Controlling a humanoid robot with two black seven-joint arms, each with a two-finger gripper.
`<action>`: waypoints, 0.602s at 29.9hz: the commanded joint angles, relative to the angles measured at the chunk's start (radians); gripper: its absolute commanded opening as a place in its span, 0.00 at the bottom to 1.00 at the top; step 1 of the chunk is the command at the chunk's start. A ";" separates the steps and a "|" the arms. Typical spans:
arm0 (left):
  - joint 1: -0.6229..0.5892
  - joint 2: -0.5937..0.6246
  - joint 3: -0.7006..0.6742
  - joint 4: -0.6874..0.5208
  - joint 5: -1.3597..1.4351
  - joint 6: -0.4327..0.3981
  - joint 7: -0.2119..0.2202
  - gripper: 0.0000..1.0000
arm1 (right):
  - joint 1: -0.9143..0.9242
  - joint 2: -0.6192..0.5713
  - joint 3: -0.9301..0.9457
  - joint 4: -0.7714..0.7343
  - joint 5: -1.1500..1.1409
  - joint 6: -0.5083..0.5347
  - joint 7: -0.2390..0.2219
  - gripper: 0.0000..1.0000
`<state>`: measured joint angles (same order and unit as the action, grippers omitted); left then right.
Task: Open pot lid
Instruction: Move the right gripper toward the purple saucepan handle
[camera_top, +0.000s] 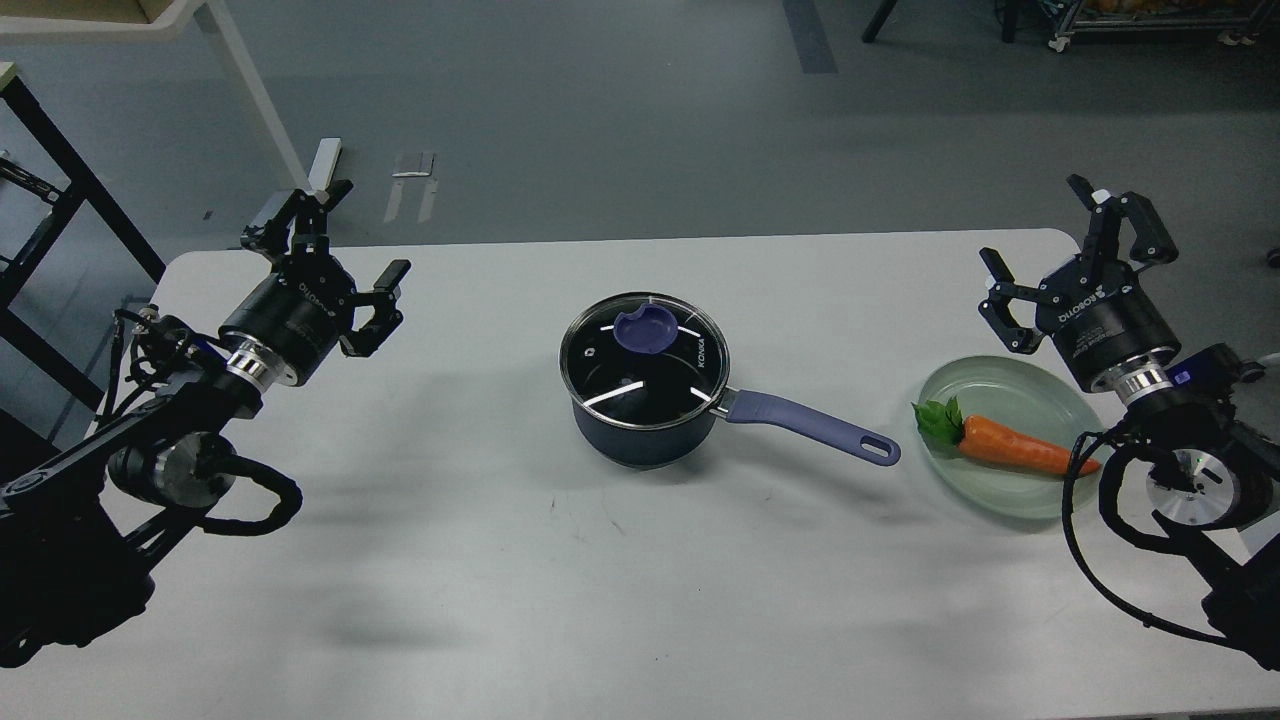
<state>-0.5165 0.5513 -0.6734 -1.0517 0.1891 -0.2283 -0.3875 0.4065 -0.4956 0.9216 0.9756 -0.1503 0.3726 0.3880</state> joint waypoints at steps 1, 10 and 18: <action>0.003 -0.002 -0.014 0.004 -0.005 0.003 -0.001 0.99 | -0.015 0.000 0.002 0.006 0.000 0.000 0.000 1.00; 0.003 -0.008 0.002 0.004 0.001 0.001 -0.001 0.99 | 0.014 -0.132 0.010 0.109 -0.061 -0.012 0.002 1.00; -0.039 0.006 0.005 0.001 0.026 -0.009 -0.008 0.99 | 0.150 -0.353 -0.009 0.326 -0.504 -0.012 0.008 1.00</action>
<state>-0.5320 0.5485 -0.6703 -1.0498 0.2012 -0.2332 -0.3951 0.5169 -0.7892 0.9227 1.2157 -0.4830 0.3604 0.3933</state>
